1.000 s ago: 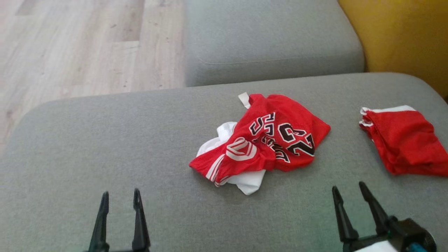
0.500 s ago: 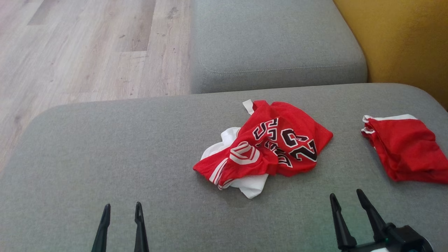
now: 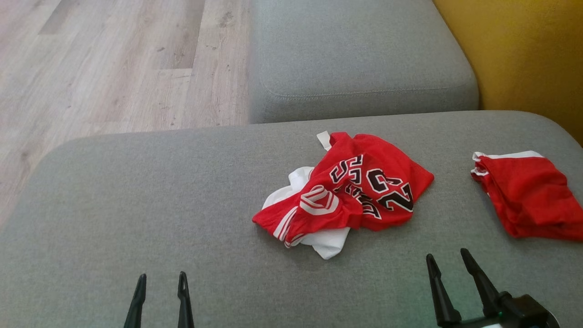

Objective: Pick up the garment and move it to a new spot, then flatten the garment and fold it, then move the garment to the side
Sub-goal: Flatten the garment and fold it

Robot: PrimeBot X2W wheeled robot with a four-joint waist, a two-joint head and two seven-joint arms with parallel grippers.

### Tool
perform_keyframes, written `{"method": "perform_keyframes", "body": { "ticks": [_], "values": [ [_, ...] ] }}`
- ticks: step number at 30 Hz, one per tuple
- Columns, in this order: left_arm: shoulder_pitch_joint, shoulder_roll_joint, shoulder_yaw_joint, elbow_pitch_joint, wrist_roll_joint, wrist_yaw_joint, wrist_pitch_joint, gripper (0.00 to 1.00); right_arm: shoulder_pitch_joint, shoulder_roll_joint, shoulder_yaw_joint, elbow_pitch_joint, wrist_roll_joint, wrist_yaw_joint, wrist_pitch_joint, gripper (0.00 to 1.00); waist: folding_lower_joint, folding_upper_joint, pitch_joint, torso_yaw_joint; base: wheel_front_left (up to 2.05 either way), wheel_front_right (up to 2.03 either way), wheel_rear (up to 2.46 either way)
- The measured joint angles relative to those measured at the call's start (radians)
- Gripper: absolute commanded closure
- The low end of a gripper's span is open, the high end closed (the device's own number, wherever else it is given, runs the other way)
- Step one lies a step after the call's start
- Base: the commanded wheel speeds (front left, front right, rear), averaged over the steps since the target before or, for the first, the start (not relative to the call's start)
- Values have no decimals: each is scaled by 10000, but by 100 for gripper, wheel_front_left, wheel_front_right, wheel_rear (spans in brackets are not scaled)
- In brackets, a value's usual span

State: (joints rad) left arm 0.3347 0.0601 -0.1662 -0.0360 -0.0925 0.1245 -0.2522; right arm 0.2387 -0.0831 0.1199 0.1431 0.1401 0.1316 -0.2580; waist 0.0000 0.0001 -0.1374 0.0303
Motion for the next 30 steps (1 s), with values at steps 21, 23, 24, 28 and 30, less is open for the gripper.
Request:
{"method": "perform_keyframes", "body": {
  "ticks": [21,23,24,28,30],
  "values": [
    [-1667,-8,-1442,955,-128,-997,0,0,-69,-213,495,-311,173,0,0,0,0,0,709,-351,0,0,0],
    [-2362,-10,-1768,1377,-180,-1087,0,0,-166,-263,541,-339,171,0,0,0,1,0,919,-442,0,0,0],
    [-2717,-12,-1960,1661,-182,-1151,-2,0,-259,-278,562,-341,171,0,0,0,1,0,1029,-493,0,0,0],
    [-4110,-44,-2780,3256,-341,-1383,-2,0,-617,-332,642,-401,159,0,0,0,2,0,1455,-732,0,0,0],
    [-4833,-52,-3129,4176,-424,-1521,8,0,-748,-378,683,-418,113,0,0,0,2,0,1696,-859,0,0,0]
  ]
}}
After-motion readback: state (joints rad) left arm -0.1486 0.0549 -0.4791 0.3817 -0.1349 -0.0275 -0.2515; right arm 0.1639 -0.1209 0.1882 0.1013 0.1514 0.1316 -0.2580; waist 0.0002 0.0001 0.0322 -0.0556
